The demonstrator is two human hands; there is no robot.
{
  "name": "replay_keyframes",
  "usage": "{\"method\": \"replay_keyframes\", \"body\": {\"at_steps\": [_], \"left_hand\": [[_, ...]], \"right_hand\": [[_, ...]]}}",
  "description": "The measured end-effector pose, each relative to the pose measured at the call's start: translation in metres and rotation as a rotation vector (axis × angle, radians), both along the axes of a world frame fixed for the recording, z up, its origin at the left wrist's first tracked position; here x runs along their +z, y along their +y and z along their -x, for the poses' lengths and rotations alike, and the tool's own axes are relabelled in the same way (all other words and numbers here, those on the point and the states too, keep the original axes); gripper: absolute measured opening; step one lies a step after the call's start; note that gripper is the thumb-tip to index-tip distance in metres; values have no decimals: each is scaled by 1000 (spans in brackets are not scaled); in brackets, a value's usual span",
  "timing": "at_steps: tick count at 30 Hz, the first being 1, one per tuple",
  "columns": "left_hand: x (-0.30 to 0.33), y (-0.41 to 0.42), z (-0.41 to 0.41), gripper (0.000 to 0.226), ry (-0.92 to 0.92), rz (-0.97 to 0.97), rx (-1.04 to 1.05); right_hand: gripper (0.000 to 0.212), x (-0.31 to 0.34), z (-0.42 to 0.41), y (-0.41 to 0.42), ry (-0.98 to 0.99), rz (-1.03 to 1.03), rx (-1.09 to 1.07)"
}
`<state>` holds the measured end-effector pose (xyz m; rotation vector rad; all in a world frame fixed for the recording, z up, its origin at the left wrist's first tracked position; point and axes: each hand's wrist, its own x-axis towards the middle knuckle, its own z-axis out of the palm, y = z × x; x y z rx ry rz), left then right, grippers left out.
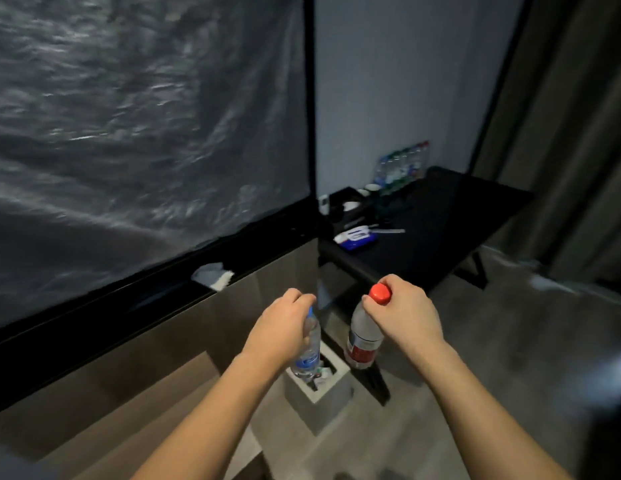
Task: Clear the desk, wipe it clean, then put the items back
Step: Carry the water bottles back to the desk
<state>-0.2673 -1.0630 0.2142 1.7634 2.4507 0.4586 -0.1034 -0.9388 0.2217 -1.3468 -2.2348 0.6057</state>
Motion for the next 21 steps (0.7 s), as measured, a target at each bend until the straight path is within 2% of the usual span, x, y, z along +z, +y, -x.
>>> {"method": "replay_keyframes", "body": {"at_steps": [11, 18, 21], "left_hand": [[-10, 242, -226, 45, -53, 84, -428], [-39, 391, -321, 45, -33, 161, -673], [-48, 463, -353, 44, -35, 136, -740]], "right_hand": [[17, -16, -251, 143, -26, 2, -419], [18, -37, -354, 246, -32, 46, -613], [21, -43, -381, 304, -48, 69, -663]]}}
